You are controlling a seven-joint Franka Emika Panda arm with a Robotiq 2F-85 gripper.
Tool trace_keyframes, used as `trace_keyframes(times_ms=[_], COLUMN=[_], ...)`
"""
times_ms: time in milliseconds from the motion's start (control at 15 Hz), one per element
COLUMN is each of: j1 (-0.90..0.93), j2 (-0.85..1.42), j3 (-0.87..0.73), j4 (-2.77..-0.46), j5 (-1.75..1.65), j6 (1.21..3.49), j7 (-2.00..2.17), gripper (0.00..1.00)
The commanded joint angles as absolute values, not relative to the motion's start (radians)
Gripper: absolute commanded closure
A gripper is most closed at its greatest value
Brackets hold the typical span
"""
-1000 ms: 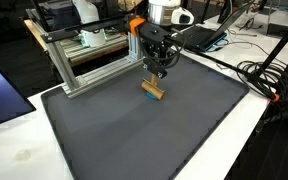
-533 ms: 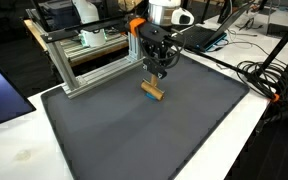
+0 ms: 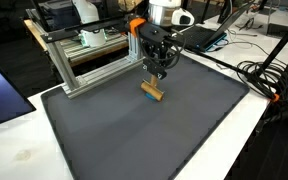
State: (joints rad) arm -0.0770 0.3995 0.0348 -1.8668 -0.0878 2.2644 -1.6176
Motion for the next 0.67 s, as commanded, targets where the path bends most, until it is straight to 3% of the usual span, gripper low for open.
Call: trace_keyframes(times_ms=[0,600], j1=[-0.076,-0.072], j2=[0.498,0.502], j3=[0.0,-0.003], j4=[-1.847,-1.842], j5=[-0.166,-0.199], j6=[2.305,2.291], j7=[-1.585,-1.557], gripper=[0.78,0.78])
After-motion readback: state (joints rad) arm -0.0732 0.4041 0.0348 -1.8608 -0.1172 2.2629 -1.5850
